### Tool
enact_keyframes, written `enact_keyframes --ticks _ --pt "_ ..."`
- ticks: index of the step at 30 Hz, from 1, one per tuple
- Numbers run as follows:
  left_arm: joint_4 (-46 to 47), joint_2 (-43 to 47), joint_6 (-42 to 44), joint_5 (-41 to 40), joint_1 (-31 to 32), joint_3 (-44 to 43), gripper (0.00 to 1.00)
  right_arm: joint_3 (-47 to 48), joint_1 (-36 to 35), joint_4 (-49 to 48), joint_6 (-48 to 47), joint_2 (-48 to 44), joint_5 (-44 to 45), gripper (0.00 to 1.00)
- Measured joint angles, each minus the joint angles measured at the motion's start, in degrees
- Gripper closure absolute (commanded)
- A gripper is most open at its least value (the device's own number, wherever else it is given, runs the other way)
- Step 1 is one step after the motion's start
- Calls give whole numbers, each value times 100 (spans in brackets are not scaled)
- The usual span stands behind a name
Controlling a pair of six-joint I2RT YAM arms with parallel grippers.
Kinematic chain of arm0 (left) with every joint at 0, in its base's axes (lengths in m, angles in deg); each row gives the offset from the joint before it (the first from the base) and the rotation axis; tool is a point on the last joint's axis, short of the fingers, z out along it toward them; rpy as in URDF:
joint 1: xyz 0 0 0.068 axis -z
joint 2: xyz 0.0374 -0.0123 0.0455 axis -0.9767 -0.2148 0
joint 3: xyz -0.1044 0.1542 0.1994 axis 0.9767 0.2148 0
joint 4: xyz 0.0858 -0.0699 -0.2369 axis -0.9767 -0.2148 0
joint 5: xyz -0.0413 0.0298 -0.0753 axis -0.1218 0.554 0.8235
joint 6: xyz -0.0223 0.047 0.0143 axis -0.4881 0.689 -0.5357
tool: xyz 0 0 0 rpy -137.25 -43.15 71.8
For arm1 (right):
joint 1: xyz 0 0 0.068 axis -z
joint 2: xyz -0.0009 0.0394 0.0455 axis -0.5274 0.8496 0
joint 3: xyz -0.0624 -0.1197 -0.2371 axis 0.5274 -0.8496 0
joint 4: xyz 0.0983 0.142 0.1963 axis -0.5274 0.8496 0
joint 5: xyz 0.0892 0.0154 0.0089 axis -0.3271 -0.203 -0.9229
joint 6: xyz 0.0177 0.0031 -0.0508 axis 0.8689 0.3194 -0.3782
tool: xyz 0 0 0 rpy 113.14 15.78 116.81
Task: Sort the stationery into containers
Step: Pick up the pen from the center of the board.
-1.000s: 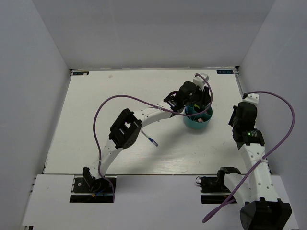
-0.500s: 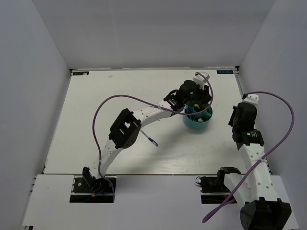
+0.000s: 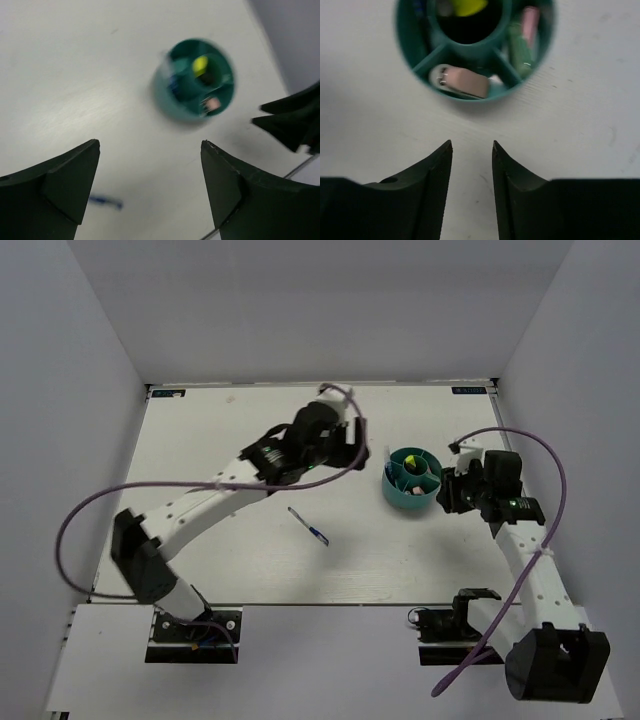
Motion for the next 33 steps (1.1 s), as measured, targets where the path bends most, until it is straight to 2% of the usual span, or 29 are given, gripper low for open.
enact_keyframes --ticks 3,7,10,13,15,20,24,30,33 --pt "-1106 1021 -413 -363 -498 831 3 669 -374 780 -511 599 -833 54" --pt "-2151 2159 -702 -472 -1495 2426 0 1847 -1303 1255 -796 1580 -1305 52" --pt "-2592 3178 -717 -234 -2452 3593 0 2490 -2267 1412 -800 2240 -1246 52" --pt "-2809 4120 -612 243 -3497 4170 0 3316 -3235 1602 -708 3235 -1097 56" --pt "-2750 4562 -544 505 -3971 4422 0 3891 -3764 1777 -570 3971 -966 57" --pt "-2518 5053 -396 745 -4118 4889 0 5027 -4752 1967 -179 5591 -365 57" --pt "-2448 5143 -326 782 -4295 5090 0 5532 -5276 2015 142 6336 205 57" --pt "-2345 5388 -306 868 -4614 5147 0 6642 -5595 2159 546 7208 1040 57" --pt "-2343 5504 -299 872 -4634 5156 0 6911 -5617 2149 649 7549 1281 57"
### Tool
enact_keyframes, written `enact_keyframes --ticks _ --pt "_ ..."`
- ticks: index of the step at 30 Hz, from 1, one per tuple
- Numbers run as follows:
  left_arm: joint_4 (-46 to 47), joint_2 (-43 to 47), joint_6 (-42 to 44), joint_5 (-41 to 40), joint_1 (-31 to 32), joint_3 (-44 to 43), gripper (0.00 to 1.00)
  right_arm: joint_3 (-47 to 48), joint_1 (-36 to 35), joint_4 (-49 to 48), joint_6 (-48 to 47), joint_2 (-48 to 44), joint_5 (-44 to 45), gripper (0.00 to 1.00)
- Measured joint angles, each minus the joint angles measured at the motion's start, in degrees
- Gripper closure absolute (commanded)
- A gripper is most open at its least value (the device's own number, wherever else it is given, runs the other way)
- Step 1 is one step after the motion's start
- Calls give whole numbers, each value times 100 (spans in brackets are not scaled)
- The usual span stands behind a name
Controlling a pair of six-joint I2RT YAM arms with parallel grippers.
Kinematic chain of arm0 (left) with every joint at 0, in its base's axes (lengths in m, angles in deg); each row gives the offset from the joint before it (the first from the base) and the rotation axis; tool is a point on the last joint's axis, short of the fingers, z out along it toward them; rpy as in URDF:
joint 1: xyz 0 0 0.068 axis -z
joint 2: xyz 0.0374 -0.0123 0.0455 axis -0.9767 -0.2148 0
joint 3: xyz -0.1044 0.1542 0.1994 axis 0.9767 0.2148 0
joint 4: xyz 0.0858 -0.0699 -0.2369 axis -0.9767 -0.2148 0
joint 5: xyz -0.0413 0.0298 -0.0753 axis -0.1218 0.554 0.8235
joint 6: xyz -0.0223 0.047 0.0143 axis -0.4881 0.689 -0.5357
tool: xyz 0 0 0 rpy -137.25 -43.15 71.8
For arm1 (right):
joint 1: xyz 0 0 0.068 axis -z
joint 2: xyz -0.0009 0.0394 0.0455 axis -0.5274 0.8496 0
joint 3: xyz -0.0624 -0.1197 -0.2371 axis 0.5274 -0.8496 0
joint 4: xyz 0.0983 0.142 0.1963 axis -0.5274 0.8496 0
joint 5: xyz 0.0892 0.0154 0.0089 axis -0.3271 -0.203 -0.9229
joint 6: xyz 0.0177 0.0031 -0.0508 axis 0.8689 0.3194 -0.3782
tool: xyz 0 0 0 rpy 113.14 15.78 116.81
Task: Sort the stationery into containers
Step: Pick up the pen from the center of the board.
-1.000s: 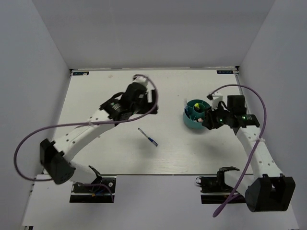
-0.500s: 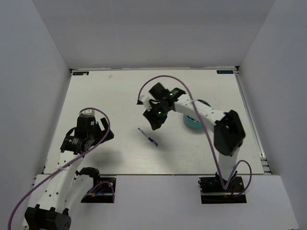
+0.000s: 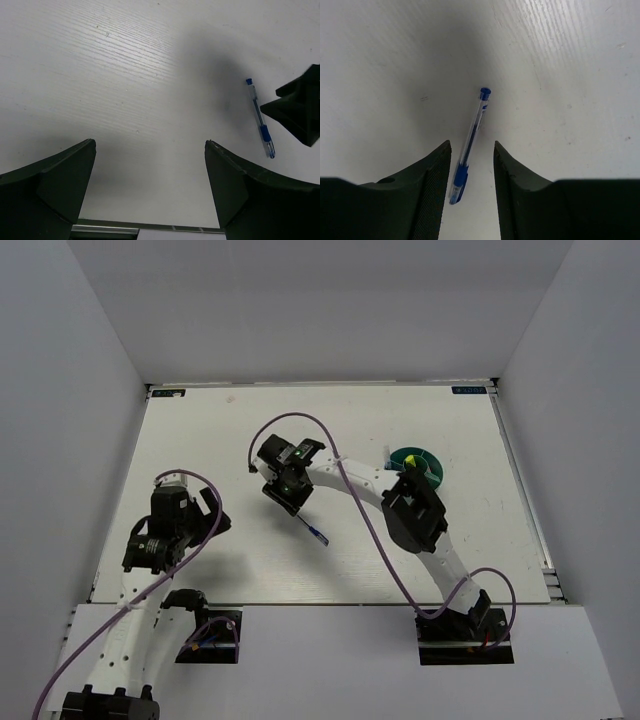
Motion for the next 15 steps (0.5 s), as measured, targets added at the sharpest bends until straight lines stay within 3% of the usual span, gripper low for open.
enact_keyframes --ticks 13,15 --pt "2 57 39 22 -2 2 0 72 44 146 105 546 146 57" --pt "2 66 39 22 -2 2 0 101 44 164 111 570 151 61"
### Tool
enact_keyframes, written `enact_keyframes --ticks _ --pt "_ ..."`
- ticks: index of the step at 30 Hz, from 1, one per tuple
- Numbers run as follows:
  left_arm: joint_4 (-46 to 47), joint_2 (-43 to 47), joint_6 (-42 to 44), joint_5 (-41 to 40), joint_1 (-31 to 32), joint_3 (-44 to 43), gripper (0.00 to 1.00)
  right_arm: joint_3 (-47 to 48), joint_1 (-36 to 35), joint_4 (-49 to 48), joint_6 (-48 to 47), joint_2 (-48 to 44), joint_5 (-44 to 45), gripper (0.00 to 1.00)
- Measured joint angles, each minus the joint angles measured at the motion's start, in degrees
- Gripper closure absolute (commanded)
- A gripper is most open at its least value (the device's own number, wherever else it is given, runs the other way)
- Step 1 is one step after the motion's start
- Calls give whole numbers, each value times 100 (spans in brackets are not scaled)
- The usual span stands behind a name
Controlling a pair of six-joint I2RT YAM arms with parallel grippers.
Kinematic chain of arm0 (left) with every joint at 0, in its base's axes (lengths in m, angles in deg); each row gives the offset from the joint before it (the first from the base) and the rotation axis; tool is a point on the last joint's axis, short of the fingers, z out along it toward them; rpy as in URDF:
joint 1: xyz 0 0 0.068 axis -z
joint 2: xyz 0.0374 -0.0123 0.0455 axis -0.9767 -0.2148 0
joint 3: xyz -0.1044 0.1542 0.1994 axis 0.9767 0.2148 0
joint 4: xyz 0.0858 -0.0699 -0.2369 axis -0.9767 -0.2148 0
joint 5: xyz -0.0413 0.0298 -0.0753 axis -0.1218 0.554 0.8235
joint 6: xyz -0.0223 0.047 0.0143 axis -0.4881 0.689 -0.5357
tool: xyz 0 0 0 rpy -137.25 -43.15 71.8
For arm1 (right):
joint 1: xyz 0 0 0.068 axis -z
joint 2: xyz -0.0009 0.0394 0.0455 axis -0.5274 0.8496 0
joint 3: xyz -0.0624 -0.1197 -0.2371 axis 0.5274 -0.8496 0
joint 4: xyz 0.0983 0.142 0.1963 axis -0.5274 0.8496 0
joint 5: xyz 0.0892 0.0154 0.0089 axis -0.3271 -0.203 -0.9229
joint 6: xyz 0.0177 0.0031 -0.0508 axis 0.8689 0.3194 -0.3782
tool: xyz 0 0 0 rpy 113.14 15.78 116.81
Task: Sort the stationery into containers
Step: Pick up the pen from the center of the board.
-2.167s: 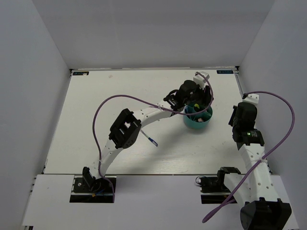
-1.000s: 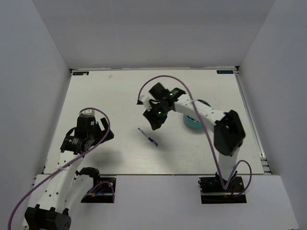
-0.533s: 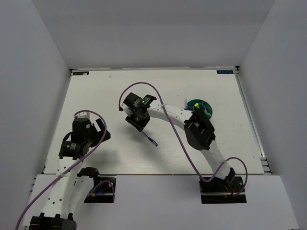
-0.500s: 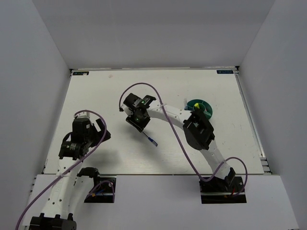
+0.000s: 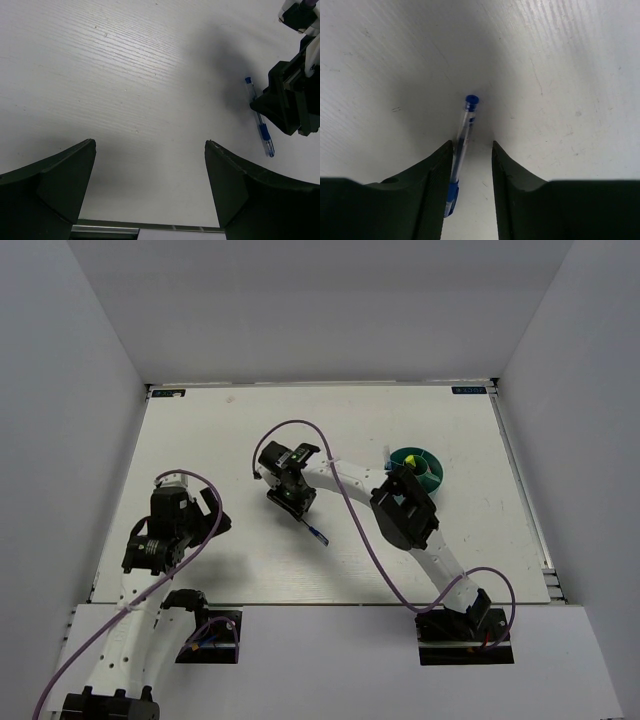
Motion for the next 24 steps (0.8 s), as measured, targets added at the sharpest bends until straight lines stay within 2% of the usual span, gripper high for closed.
enact_keyframes --ticks 8,14,19,24 --pt "0 70 7 -2 0 0 0 -61 -9 -46 83 4 157 74" --pt "0 144 17 -4 0 0 0 -472 -96 -352 144 -227 358 77" --pt "0 170 22 -7 0 0 0 -839 -164 -603 170 -435 511 98" --pt "-2 177 24 -9 0 0 0 -1034 -144 -704 184 -564 494 100"
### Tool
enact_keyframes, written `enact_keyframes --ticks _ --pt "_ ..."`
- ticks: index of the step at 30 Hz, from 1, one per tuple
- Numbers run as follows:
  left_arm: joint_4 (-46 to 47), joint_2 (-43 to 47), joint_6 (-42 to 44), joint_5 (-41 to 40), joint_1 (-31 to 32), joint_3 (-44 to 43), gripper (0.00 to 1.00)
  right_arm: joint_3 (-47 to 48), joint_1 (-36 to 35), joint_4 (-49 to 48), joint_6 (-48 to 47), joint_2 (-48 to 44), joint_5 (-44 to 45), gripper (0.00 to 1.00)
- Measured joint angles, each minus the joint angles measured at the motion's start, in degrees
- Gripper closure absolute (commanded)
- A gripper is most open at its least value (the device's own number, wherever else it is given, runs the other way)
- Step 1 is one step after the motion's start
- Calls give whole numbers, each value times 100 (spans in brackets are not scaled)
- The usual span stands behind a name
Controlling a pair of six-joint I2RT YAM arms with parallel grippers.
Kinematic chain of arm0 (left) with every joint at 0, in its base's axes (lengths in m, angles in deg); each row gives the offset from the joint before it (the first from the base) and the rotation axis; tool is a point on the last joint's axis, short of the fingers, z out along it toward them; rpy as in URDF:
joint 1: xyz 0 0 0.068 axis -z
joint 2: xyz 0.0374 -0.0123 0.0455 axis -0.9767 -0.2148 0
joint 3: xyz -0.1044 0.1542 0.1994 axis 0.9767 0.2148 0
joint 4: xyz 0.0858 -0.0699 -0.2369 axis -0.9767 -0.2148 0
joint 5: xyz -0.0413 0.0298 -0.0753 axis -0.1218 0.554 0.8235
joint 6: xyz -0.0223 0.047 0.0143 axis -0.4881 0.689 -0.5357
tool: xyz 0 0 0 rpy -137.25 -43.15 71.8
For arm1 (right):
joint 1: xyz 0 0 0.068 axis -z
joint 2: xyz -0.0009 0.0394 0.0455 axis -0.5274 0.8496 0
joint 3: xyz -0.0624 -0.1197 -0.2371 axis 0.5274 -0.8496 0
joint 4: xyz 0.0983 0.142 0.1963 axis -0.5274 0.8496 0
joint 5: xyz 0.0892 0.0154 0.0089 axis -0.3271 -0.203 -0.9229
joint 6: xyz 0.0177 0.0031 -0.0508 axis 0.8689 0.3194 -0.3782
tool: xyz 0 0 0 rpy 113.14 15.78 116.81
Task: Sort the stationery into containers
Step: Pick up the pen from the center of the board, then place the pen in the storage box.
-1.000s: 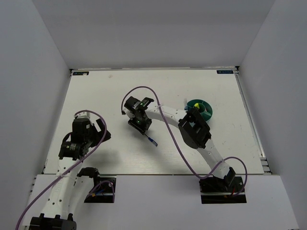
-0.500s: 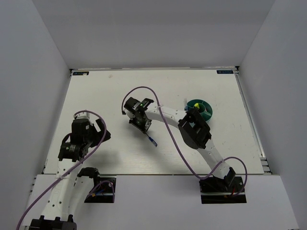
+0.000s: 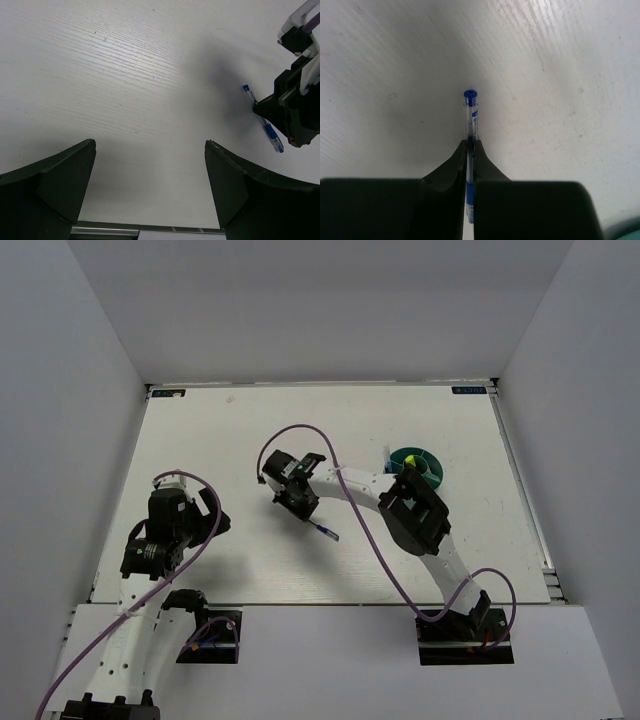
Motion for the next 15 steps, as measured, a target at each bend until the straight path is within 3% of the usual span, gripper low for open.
enact_keyframes --ticks 9,15 --pt "2 0 13 -24 -2 2 0 -385 238 424 -210 -726 -98 100" --pt "0 -2 20 -39 0 2 0 -389 855 28 -391 -2514 164 100"
